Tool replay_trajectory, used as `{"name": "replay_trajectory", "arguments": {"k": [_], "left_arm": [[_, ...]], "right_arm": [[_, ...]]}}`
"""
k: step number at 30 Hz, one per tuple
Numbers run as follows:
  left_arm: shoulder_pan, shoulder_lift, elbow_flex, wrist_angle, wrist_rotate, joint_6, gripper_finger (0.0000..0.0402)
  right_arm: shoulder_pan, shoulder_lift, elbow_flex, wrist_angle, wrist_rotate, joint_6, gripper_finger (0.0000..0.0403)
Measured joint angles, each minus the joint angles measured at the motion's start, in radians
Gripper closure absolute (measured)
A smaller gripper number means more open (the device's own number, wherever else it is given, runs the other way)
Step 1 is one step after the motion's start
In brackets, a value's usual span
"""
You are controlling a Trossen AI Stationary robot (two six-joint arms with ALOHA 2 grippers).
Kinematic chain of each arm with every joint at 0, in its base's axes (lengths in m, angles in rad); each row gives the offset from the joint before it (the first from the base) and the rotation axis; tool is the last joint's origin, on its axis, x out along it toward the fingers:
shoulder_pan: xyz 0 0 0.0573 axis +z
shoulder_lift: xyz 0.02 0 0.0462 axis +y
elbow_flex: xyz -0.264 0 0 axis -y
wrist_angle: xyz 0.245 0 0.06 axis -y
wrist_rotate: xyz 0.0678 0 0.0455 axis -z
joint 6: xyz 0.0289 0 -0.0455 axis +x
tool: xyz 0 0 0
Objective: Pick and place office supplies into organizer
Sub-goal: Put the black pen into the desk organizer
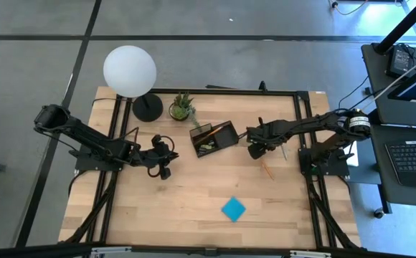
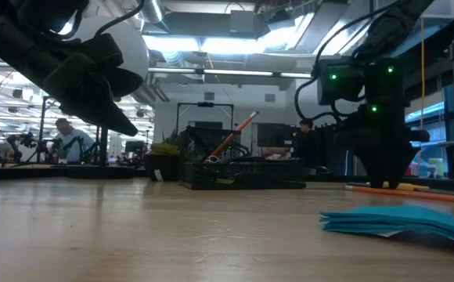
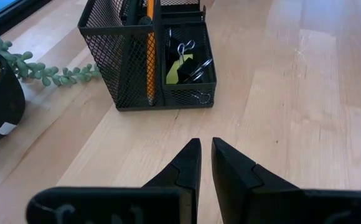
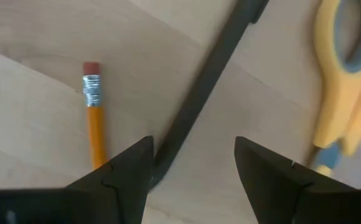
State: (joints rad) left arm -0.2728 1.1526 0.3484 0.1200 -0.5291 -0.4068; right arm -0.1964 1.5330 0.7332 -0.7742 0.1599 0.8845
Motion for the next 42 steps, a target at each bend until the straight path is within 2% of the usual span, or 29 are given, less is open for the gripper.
{"name": "replay_trajectory", "arguments": {"k": [8, 18, 24, 30, 42], "left_arm": [[0.0, 0.0, 0.0, 0.0, 0.0, -0.001, 0.037], [0.0, 0.0, 0.0, 0.0, 0.0, -0.002, 0.037], [0.0, 0.0, 0.0, 0.001, 0.0, -0.002, 0.037], [0.0, 0.0, 0.0, 0.001, 0.0, -0.001, 0.037], [0.0, 0.0, 0.0, 0.003, 0.0, -0.026, 0.037]], "right_arm": [[0.001, -0.009, -0.062, 0.078, 0.0, 0.007, 0.0191], [0.001, -0.006, -0.064, 0.107, -0.037, 0.002, 0.0304], [0.0, -0.005, -0.064, 0.11, -0.05, -0.002, 0.0347], [0.001, -0.005, -0.064, 0.109, -0.024, -0.081, 0.0369], [0.001, -0.011, -0.026, 0.084, -0.001, -0.186, 0.0372]]}}
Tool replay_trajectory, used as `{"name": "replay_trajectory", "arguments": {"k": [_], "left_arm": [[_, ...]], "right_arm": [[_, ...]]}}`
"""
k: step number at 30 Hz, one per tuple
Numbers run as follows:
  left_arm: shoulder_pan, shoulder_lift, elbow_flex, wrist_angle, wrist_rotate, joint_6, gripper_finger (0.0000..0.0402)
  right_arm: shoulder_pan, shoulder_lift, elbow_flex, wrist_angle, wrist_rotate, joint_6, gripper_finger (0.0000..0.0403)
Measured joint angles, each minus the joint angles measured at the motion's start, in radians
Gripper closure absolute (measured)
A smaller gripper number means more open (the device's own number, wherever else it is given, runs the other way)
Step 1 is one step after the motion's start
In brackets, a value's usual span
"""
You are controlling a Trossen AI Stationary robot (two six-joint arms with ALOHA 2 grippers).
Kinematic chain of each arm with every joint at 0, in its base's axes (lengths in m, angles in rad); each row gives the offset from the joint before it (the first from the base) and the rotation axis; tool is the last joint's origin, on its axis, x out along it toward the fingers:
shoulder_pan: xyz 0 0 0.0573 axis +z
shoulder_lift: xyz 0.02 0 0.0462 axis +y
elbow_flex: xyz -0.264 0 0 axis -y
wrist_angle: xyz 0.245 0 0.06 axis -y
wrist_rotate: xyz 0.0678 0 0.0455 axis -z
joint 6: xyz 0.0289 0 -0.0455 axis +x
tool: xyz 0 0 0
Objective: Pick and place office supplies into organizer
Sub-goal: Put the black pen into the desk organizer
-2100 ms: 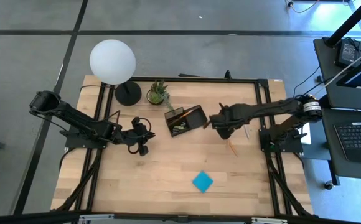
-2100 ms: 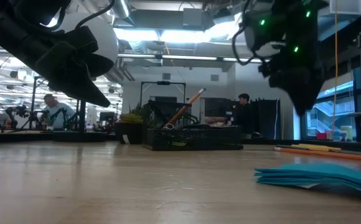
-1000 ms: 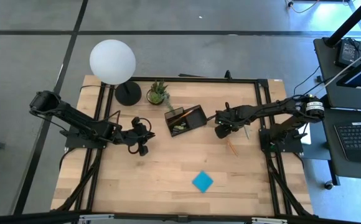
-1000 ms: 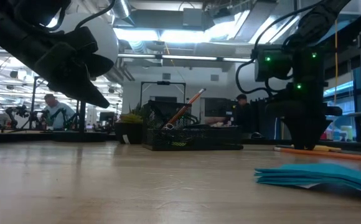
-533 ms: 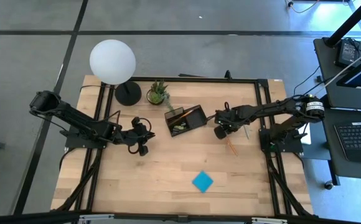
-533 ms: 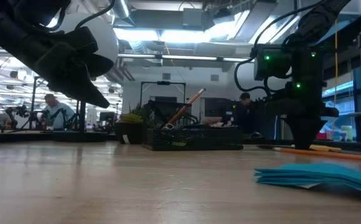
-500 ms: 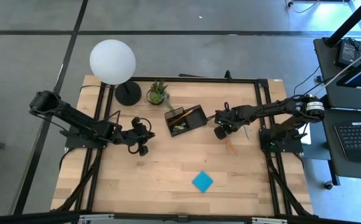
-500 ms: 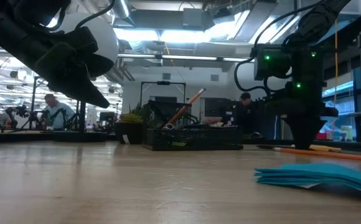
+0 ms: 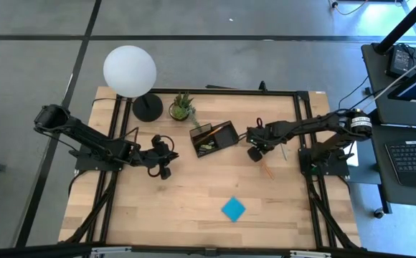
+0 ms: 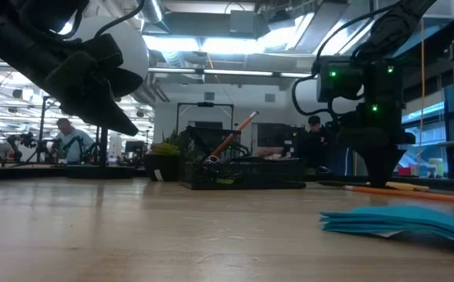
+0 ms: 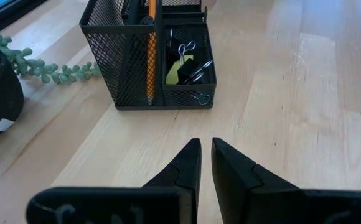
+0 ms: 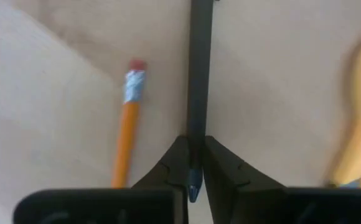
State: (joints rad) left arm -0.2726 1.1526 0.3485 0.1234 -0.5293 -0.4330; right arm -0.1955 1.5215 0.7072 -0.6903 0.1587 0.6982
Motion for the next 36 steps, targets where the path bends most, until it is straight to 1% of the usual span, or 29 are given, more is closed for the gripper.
{"name": "replay_trajectory", "arguments": {"k": [3, 9, 14, 18, 21, 23, 27, 30, 31, 34, 36], "left_arm": [[0.0, 0.0, 0.0, 0.0, 0.0, -0.018, 0.037], [0.0, 0.0, 0.0, 0.001, 0.0, -0.025, 0.037], [0.0, 0.0, 0.0, 0.01, 0.0, -0.028, 0.037], [0.0, 0.0, 0.0, 0.024, 0.0, -0.029, 0.037], [0.0, 0.0, 0.0, 0.039, -0.01, -0.053, 0.037], [0.0, 0.0, 0.0, 0.039, -0.038, -0.073, 0.037], [0.0, 0.0, 0.0, 0.042, -0.063, -0.052, 0.036], [0.0, 0.0, 0.0, 0.071, -0.064, -0.043, 0.0342], [0.0, 0.0, 0.0, 0.09, -0.066, -0.044, 0.0335], [0.008, 0.0, 0.0, 0.171, -0.082, -0.043, 0.0311], [0.017, 0.0, 0.0, 0.234, -0.082, -0.036, 0.0295]], "right_arm": [[-0.003, 0.001, 0.022, -0.043, 0.02, -0.022, 0.0372], [0.004, -0.001, 0.056, -0.126, 0.0, -0.03, 0.0373], [0.022, -0.002, 0.089, -0.161, 0.007, -0.051, 0.0372], [0.031, -0.003, 0.144, -0.162, 0.022, -0.084, 0.0376], [0.043, -0.003, 0.205, -0.173, 0.053, -0.114, 0.0376], [0.05, -0.004, 0.255, -0.198, 0.079, -0.131, 0.0374], [0.065, -0.005, 0.373, -0.29, 0.183, -0.158, 0.0375], [0.069, -0.005, 0.47, -0.353, 0.252, -0.181, 0.0376], [0.072, -0.005, 0.501, -0.356, 0.26, -0.191, 0.0376], [0.084, -0.006, 0.585, -0.331, 0.262, -0.244, 0.0372], [0.102, -0.006, 0.628, -0.273, 0.262, -0.29, 0.0371]]}}
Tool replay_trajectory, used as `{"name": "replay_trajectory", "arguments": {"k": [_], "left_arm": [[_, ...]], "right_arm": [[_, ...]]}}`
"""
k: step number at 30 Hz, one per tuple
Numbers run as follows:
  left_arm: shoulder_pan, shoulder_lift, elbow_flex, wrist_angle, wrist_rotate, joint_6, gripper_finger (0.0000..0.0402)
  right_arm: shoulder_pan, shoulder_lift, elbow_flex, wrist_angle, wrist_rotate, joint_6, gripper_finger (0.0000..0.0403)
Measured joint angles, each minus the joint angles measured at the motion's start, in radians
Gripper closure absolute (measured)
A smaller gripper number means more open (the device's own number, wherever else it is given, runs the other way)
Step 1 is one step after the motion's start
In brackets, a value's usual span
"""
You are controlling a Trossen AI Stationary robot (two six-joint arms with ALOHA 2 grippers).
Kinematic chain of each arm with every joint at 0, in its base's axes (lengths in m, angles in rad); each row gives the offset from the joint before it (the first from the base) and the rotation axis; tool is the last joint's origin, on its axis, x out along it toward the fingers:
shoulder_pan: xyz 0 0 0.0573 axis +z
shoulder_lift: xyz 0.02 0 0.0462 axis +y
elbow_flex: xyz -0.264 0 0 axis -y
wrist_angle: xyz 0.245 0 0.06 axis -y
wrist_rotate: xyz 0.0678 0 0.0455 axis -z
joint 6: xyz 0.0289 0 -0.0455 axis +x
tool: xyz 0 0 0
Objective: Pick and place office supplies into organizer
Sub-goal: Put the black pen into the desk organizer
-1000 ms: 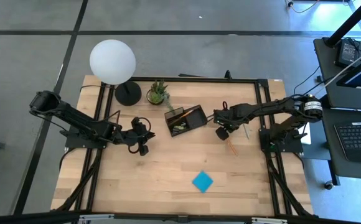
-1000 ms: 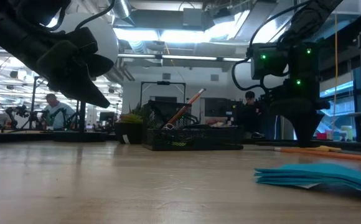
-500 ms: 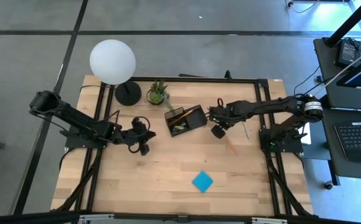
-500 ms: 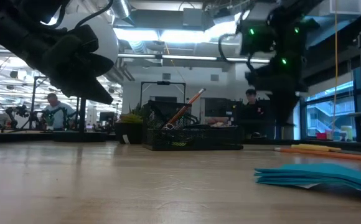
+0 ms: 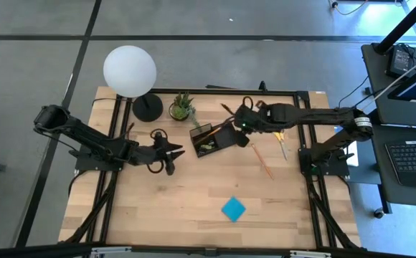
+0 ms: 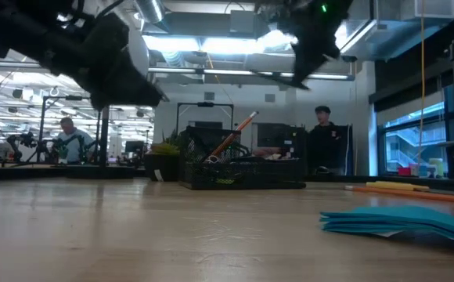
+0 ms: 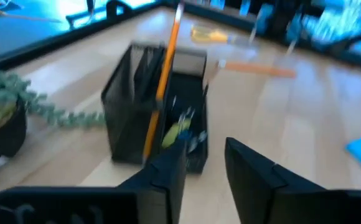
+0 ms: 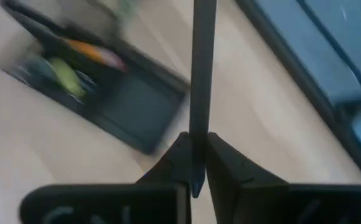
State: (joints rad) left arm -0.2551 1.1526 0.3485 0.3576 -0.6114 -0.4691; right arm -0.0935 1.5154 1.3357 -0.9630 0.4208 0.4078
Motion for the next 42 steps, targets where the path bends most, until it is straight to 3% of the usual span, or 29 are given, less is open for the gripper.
{"name": "replay_trajectory", "arguments": {"k": [8, 15, 19, 27, 35, 42], "left_arm": [[0.036, 0.0, 0.0, 0.209, 0.096, 0.131, 0.0253], [0.041, 0.0, 0.0, 0.433, 0.285, 0.334, 0.0249], [0.041, 0.0, 0.0, 0.475, 0.304, 0.411, 0.0249], [0.041, 0.0, 0.0, 0.534, 0.326, 0.469, 0.0249], [0.041, 0.0, 0.0, 0.59, 0.375, 0.502, 0.0254], [0.041, 0.0, 0.0, 0.592, 0.368, 0.517, 0.0306]], "right_arm": [[0.142, 0.013, 0.034, 0.317, -0.052, -0.25, 0.0372], [0.259, 0.089, 0.033, 0.516, -0.052, -0.417, 0.0373], [0.289, 0.133, 0.033, 0.613, -0.052, -0.468, 0.0372], [0.299, 0.198, 0.033, 0.735, -0.054, -0.519, 0.0371], [0.299, 0.219, 0.032, 0.745, -0.056, -0.522, 0.0373], [0.299, 0.22, 0.032, 0.743, -0.056, -0.522, 0.0372]]}}
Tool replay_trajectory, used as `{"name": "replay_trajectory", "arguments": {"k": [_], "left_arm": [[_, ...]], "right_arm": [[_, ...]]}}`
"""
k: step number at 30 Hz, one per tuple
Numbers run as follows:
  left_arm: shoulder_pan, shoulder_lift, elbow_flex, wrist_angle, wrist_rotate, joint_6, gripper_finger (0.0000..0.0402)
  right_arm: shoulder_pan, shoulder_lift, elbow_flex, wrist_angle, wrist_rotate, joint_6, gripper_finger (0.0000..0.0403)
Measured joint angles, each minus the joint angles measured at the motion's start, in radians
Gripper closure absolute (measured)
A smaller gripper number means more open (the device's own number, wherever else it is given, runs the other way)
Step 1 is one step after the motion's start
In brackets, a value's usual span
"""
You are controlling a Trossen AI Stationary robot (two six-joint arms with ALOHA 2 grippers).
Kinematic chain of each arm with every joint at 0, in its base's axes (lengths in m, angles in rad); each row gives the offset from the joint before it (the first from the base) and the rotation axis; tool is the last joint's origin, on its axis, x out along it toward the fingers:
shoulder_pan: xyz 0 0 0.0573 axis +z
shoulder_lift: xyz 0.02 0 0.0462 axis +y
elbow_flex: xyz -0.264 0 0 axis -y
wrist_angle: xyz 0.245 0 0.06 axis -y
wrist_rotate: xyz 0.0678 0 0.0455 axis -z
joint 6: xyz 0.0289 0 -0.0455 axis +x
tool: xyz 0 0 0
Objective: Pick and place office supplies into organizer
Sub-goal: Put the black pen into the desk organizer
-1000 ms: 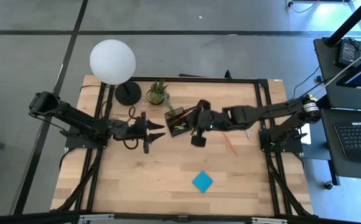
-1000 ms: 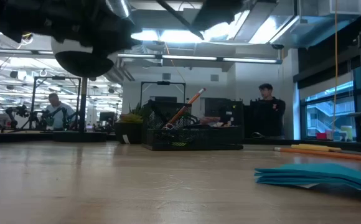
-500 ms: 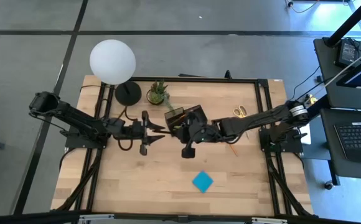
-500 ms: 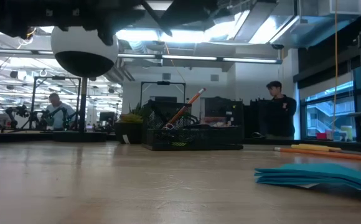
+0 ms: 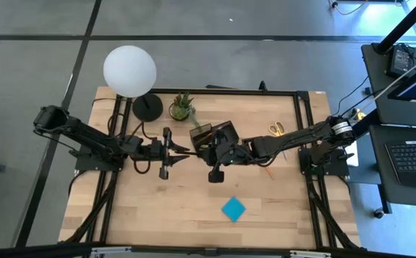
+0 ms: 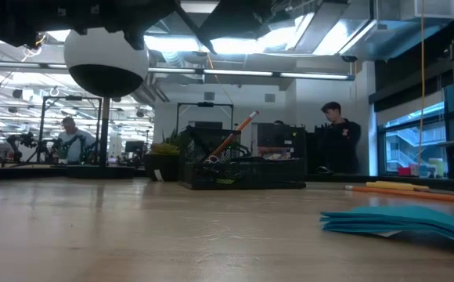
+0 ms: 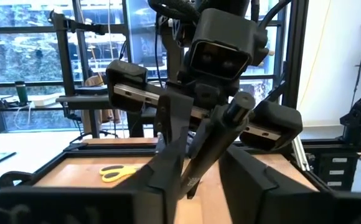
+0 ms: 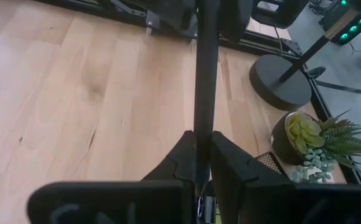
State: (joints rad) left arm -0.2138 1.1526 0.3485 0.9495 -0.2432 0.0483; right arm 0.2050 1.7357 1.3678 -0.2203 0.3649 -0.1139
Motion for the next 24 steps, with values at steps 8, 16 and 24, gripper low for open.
{"name": "replay_trajectory", "arguments": {"k": [8, 16, 24], "left_arm": [[0.0, 0.0, 0.0, 0.011, -0.002, 0.038, 0.0368], [0.0, 0.002, 0.0, 0.0, -0.026, 0.065, 0.0368], [0.003, 0.0, 0.0, -0.011, -0.083, 0.055, 0.0368]], "right_arm": [[0.0, 0.0, 0.0, 0.0, 0.0, 0.0, 0.0366], [-0.001, 0.0, 0.004, -0.053, 0.002, 0.025, 0.0357], [-0.041, -0.001, 0.0, -0.194, 0.053, 0.04, 0.0271]]}}
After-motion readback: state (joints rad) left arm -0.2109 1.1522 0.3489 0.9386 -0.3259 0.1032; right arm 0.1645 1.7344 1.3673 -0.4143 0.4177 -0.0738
